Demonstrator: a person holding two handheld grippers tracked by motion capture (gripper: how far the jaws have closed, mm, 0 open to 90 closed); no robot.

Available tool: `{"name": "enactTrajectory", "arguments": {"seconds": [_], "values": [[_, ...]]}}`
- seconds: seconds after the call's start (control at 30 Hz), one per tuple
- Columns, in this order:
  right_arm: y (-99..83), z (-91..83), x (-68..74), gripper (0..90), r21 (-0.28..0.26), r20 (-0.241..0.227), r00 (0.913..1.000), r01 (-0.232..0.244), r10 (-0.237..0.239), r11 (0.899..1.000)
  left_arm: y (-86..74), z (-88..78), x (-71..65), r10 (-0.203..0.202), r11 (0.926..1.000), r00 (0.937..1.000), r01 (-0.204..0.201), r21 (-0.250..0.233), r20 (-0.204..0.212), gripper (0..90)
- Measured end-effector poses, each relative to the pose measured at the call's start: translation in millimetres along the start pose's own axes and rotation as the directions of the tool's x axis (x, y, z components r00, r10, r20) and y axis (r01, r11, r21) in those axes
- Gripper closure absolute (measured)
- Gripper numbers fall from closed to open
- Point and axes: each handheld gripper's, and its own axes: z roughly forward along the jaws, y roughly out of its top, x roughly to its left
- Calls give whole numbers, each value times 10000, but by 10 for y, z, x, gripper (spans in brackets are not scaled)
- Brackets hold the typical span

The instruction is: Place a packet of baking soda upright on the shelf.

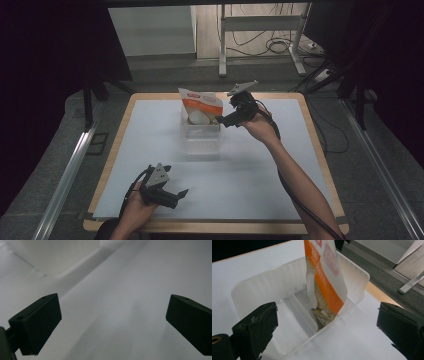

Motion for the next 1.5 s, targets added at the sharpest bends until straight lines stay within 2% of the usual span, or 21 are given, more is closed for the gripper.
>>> {"name": "enactTrajectory", "arguments": {"seconds": [0.87, 1.3, 1.5], "values": [[-194, -226, 100, 17, -169, 102, 9999, 87, -85, 9998, 4, -9, -3, 28, 10000, 10000, -28, -39, -32, 2], [-355, -338, 224, 2, -316, 270, 9989, 386, -377, 9988, 4, -8, -6, -11, 10000, 10000, 11, -81, -38, 2], [-438, -383, 278, 0, -507, 146, 9996, 251, -244, 9984, 4, -6, -8, 6, 10000, 10000, -7, -78, -41, 2]]}}
